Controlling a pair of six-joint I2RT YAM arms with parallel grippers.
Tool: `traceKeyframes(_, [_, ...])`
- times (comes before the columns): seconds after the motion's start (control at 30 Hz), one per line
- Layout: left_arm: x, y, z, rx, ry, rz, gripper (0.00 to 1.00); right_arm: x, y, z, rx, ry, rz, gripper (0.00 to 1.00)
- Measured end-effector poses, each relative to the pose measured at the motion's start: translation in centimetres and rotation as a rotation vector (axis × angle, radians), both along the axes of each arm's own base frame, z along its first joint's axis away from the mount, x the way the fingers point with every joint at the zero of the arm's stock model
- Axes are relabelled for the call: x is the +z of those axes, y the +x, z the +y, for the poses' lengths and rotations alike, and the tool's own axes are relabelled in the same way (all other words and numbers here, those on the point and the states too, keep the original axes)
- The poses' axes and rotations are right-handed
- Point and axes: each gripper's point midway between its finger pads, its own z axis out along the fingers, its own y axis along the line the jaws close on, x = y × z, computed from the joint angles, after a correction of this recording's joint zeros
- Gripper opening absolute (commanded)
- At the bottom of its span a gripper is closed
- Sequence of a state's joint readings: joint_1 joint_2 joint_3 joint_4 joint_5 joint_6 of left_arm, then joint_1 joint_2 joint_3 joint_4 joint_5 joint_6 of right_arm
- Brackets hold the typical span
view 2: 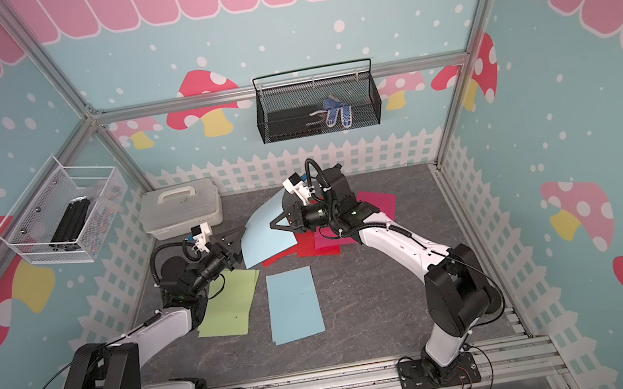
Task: Sort the scattered colored papers by color
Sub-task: Pick up the colored paper from the center of the board.
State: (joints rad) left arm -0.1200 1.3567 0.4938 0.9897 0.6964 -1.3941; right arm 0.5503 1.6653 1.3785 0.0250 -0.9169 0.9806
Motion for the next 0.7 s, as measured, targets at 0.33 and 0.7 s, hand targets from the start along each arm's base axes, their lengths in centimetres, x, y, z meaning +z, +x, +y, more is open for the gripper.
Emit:
traceKeyframes(0.33, [-0.3, 0.1, 0.0, -0.002, 0.008, 0.015, 0.53, -1.7, -0.1, 0.3, 0.008, -0.021, 0.03, 0.0])
traceKeyframes(0.7, [-0.6, 0.1, -0.3, -0.015, 0.074, 0.025, 0.41, -4.2, -0.8, -0.2, 0.019, -0.075, 0.072, 0.0])
